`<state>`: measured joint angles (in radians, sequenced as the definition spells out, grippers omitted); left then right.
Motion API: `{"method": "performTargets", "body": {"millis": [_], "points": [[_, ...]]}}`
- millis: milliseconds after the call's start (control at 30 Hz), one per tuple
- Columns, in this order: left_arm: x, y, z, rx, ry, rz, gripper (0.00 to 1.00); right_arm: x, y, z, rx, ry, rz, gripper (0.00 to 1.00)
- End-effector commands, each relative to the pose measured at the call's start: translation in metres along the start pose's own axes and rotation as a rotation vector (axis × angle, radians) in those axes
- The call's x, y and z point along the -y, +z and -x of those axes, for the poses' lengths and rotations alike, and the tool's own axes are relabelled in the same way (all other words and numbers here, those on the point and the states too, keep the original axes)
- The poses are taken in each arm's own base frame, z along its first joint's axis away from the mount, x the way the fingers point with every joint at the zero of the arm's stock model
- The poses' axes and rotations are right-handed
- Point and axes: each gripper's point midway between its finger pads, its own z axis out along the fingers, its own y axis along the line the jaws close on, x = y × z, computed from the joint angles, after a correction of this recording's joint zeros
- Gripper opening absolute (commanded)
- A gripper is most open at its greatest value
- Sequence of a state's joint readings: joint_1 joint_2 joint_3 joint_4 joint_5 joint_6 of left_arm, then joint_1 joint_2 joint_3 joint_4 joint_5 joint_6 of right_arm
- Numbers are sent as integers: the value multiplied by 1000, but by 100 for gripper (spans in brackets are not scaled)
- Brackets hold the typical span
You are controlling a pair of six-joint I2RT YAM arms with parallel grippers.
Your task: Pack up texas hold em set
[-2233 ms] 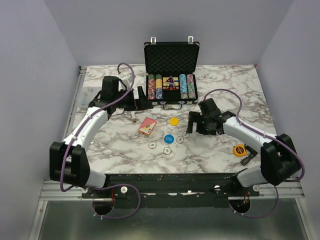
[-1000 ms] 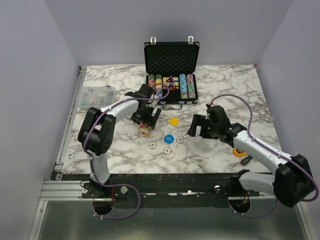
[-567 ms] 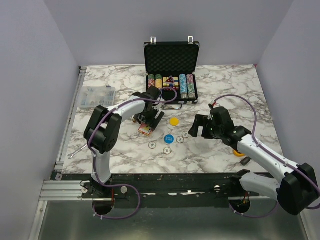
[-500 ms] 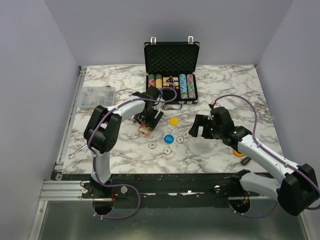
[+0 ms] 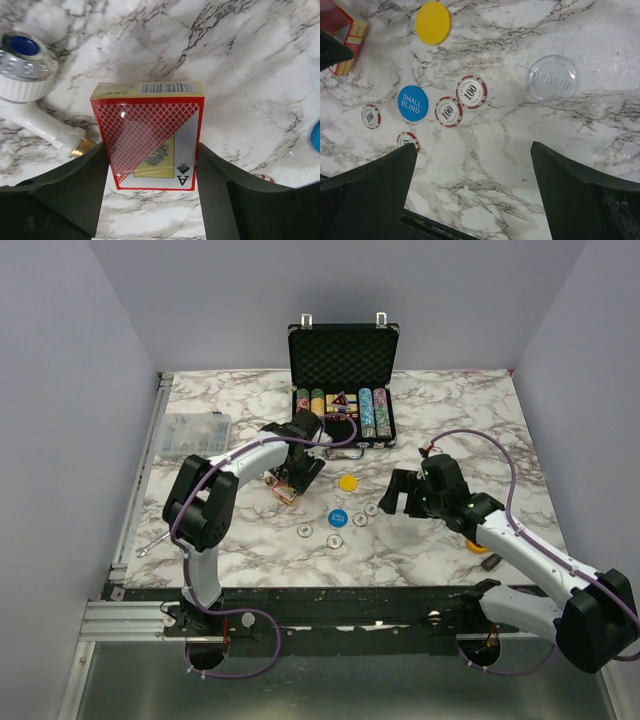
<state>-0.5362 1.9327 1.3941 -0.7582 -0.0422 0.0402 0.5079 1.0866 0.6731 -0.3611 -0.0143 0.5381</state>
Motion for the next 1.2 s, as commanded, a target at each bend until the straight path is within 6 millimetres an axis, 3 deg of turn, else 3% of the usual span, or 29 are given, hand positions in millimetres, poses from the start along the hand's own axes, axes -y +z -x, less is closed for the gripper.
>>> {"method": "performTargets", "body": {"millis": [0, 200, 433, 600, 900, 1167], "points": [[-15, -52, 50, 250, 119, 90, 41, 12, -7, 4, 38, 12, -67, 100], [-9, -85, 99, 448, 290, 57, 39, 10, -25, 19, 105, 58, -77, 100], [13, -97, 167, 613, 479, -25, 39, 11, -42, 25, 134, 85, -90, 100], [17, -88, 206, 685, 615, 25, 38, 9, -52, 29, 153, 98, -82, 100], [26, -57, 240, 699, 829, 90, 37, 16, -58, 34, 186, 119, -126, 100], [20, -47, 268, 718, 893, 154, 36, 23, -53, 34, 180, 115, -165, 100]]}}
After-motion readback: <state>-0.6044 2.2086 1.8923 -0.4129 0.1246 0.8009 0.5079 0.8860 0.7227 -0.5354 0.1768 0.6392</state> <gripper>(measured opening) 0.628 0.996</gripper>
